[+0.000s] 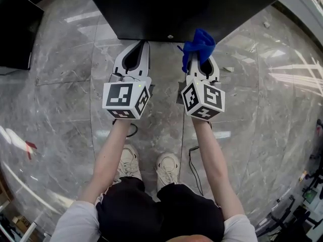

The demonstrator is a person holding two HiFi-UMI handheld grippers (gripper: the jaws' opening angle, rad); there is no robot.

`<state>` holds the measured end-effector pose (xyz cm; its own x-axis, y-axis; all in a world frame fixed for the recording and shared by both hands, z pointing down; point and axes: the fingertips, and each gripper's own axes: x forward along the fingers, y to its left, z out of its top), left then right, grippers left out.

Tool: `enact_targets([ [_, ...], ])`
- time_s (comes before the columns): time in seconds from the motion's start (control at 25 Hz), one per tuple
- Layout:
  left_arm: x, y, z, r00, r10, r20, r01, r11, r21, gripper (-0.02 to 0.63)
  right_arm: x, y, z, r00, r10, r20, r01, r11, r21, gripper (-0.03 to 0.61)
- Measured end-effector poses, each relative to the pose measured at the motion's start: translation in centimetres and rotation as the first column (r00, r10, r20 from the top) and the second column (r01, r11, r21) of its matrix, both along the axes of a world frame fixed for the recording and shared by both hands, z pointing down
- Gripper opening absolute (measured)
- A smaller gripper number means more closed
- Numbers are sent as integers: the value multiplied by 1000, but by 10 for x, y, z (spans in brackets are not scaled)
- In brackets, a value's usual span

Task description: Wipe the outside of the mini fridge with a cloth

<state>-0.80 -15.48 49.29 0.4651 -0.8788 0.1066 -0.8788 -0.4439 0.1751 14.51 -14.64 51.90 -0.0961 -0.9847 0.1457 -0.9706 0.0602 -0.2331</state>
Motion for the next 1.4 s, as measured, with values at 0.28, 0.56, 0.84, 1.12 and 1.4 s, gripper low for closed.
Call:
enact_targets([
  [0.28, -11, 9, -5, 1000, -10, -23, 10, 1000, 3, 5, -23, 8, -3, 999, -49, 13, 49, 999, -9, 75],
  [0.56, -19, 7, -17, 999, -29, -37, 30, 999, 27, 5, -37, 15, -28, 997, -75, 9, 75, 997, 36, 75],
  [0.84, -9, -5, -78, 999, 13, -35, -13, 1000, 16, 5, -30, 11, -73, 998, -53, 40, 55, 997, -47, 75],
  [1.12, -30, -2, -301, 994, -38, -99, 40, 999, 19, 5, -30, 25, -283, 999, -27, 18, 29, 989, -142, 75],
  [1.4, -39, -3, -555, 981, -75, -180, 78, 997, 8, 5, -53, 15, -583, 997, -73, -29, 73, 997, -29, 75],
])
